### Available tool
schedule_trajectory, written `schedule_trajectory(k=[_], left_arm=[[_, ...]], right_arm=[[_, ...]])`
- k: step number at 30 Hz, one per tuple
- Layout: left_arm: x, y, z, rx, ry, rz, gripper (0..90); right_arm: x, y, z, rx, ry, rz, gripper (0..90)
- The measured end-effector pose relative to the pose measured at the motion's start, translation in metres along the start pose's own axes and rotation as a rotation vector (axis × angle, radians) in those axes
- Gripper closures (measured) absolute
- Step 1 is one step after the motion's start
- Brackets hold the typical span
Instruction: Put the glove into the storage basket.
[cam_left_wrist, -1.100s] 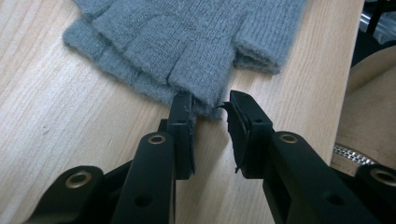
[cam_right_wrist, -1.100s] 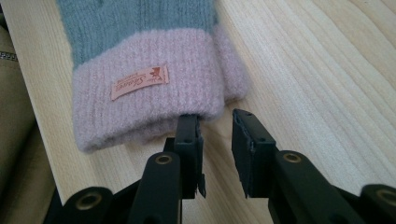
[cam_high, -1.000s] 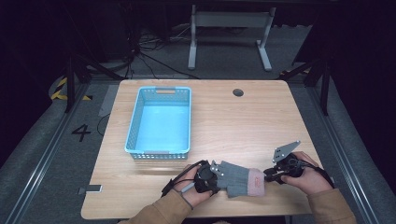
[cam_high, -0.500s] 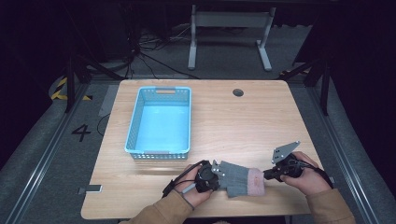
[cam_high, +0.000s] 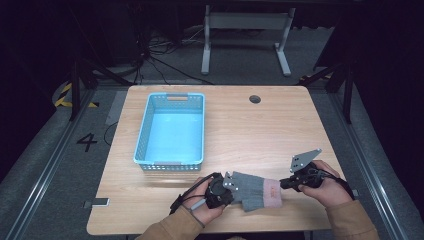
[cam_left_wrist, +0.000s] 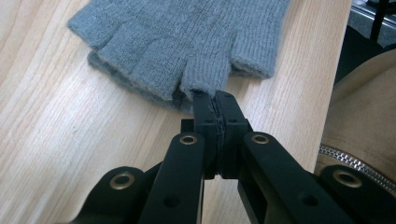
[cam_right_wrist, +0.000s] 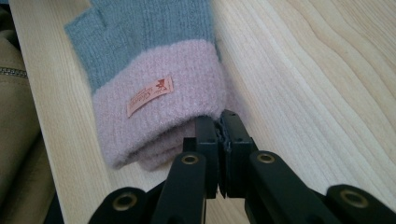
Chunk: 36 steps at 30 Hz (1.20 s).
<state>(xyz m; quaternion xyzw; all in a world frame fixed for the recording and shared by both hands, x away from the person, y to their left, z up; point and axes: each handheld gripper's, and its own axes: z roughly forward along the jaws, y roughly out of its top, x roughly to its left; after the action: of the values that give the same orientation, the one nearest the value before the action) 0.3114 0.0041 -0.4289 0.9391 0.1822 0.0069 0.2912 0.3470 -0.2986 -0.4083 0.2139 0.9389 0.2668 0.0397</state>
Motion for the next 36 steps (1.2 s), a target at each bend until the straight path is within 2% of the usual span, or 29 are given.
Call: schedule_trajectory(k=[7, 13, 15, 19, 21, 25, 27, 32, 36], left_arm=[[-0.004, 0.001, 0.007, 0.031, -0.017, 0.006, 89.4], [-0.001, 0.0, 0.01, 0.043, -0.041, -0.004, 88.7], [-0.001, 0.0, 0.011, 0.042, -0.055, -0.015, 85.0], [0.0, 0.0, 0.009, 0.045, -0.08, -0.028, 71.6], [0.001, 0.0, 0.003, 0.034, -0.08, -0.052, 69.5], [0.003, 0.002, -0.006, 0.004, -0.072, -0.067, 66.5], [0.003, 0.005, -0.011, -0.023, -0.055, -0.074, 64.6], [0.002, 0.012, -0.012, -0.055, -0.03, -0.09, 58.5], [0.003, 0.02, -0.012, -0.073, -0.023, -0.087, 55.7]], right_arm=[[-0.006, 0.001, 0.008, -0.004, -0.003, 0.017, 88.1], [-0.008, -0.002, 0.013, -0.002, -0.001, 0.029, 87.8], [-0.009, -0.002, 0.013, -0.01, -0.006, 0.031, 87.2], [-0.01, -0.004, 0.012, -0.016, -0.012, 0.032, 83.0], [-0.012, -0.005, 0.01, -0.022, -0.016, 0.045, 80.6], [-0.015, -0.009, 0.007, -0.034, -0.021, 0.059, 79.2], [-0.016, -0.011, 0.002, -0.05, -0.036, 0.078, 77.8], [-0.019, -0.012, -0.004, -0.082, -0.061, 0.107, 73.5], [-0.021, -0.014, -0.007, -0.094, -0.072, 0.134, 71.1]])
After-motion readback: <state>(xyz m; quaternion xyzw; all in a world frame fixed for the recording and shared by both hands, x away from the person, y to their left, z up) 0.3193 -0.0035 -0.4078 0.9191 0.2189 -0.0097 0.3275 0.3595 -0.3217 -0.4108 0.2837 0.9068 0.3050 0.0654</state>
